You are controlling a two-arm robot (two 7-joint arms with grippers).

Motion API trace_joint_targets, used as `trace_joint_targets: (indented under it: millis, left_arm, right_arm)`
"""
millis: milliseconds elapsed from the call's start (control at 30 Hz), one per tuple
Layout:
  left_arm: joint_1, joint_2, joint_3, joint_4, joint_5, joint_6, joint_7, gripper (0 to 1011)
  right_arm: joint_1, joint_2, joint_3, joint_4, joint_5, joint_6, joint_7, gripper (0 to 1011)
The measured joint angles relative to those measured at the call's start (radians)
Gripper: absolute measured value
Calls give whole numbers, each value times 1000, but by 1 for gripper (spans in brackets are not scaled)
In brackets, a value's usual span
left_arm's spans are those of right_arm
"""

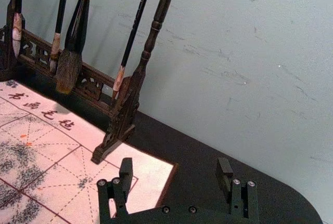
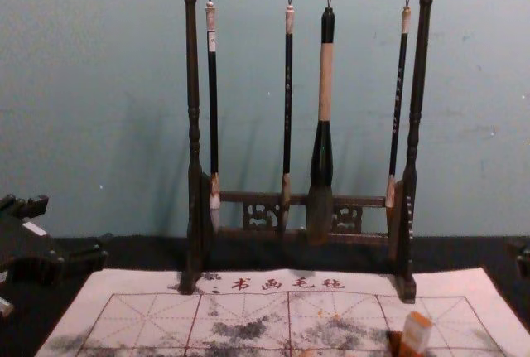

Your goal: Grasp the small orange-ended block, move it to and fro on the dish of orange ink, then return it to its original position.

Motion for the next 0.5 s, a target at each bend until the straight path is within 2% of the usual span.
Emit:
trace_joint_targets:
  millis: [500]
  left_arm:
    - [0, 0, 0, 0, 0, 0, 0, 1001]
  right_arm:
    - [0, 0, 0, 0, 0, 0, 0, 1000]
